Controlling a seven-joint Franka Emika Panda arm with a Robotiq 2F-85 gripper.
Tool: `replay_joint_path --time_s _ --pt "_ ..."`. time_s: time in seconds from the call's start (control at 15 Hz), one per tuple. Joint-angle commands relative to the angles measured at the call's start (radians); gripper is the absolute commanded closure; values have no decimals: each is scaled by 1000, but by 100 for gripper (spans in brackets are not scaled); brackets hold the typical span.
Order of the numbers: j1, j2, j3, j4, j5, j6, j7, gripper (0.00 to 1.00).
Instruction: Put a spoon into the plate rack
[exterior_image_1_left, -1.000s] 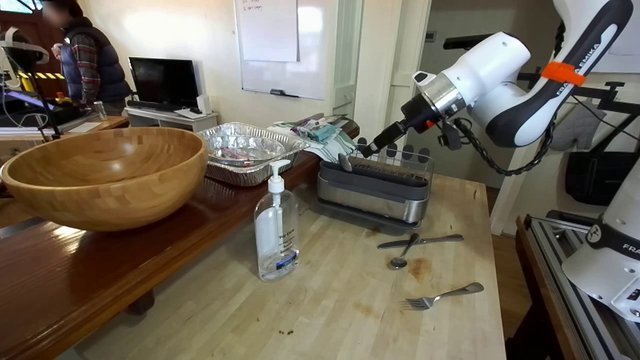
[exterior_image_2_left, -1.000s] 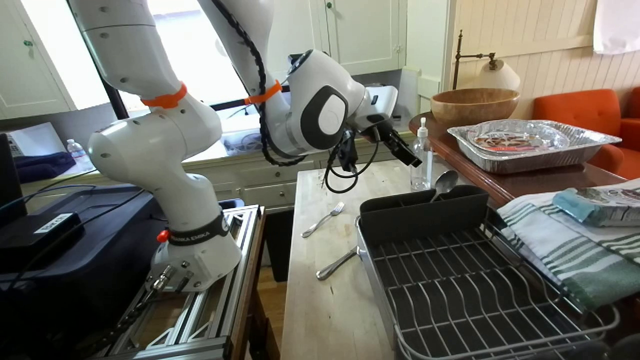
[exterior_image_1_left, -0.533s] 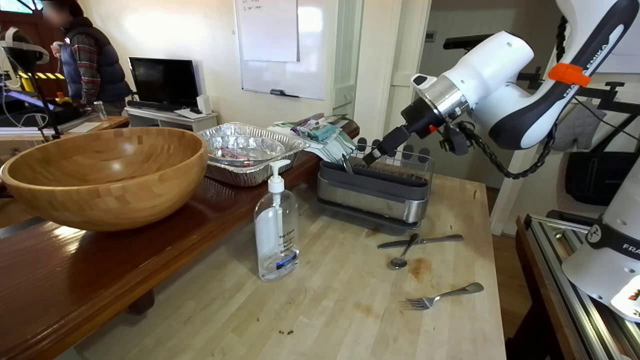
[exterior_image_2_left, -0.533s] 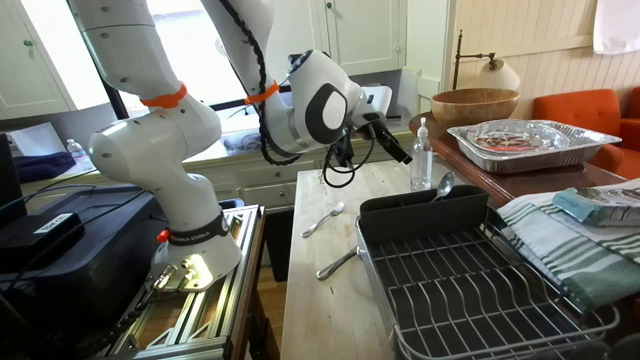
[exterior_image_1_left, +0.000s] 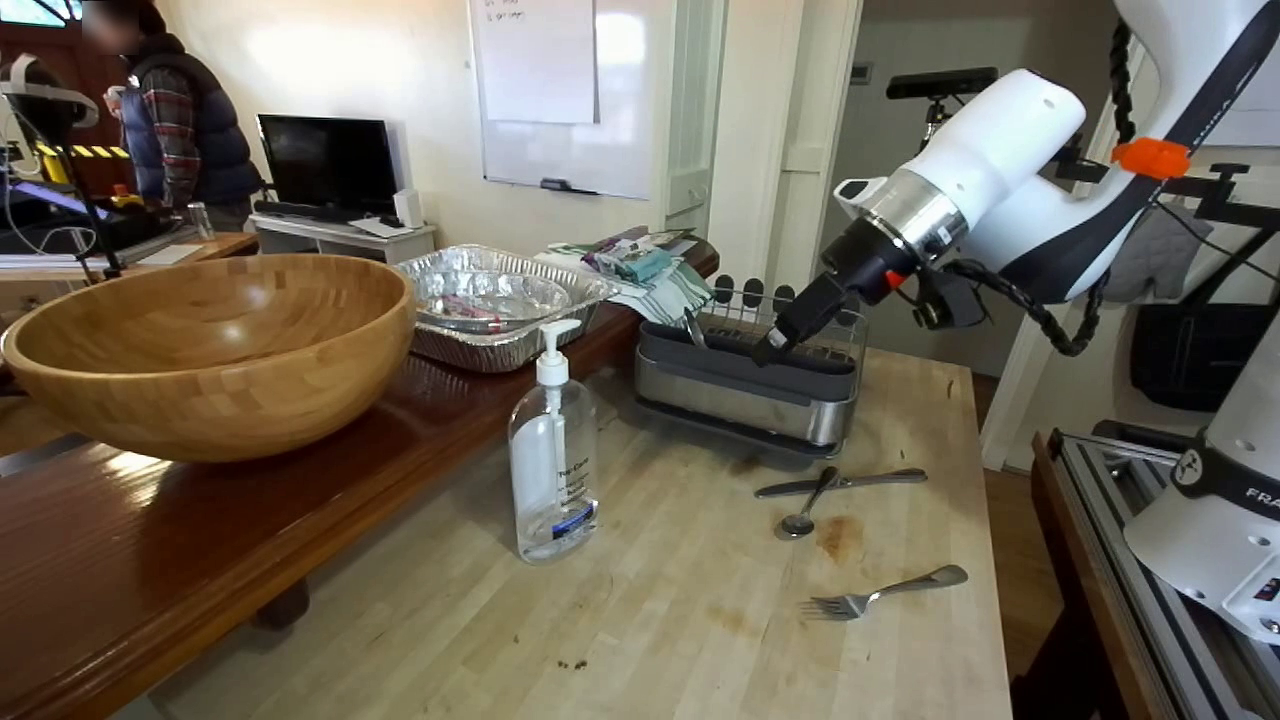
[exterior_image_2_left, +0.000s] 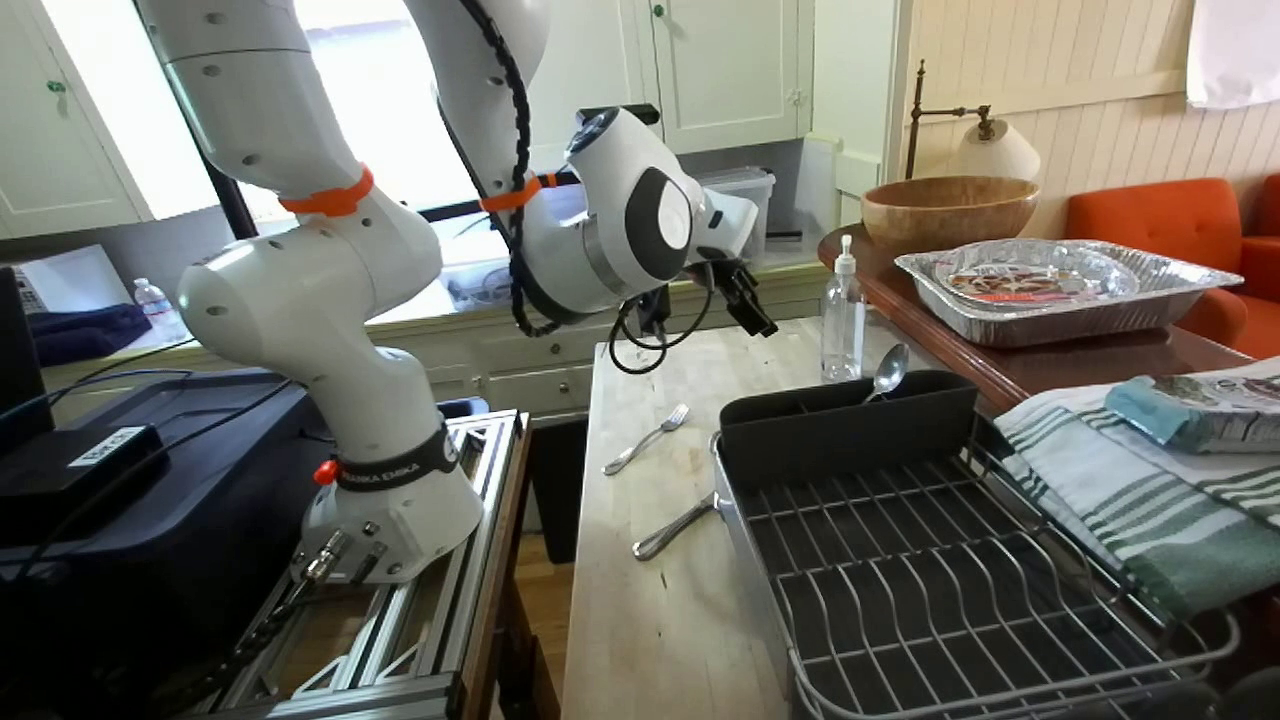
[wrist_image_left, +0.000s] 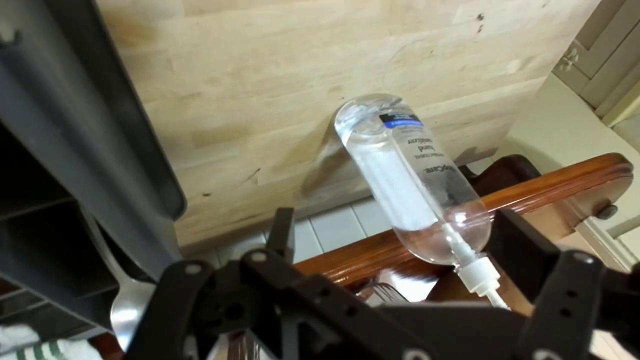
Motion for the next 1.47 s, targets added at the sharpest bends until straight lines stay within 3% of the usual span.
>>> replay_joint_path --time_s 0.0,0.6,0.87,1.13,1.4 --pt "4 -15 -10 0 -162 10 262 0" --pt "-21 -83 -18 12 -636 49 833 0" --pt "-87 -102 20 50 -932 82 1081 0" --pt "-237 -165 141 107 -1210 152 1315 0" --pt "-397 -276 327 238 -1387 370 1529 0"
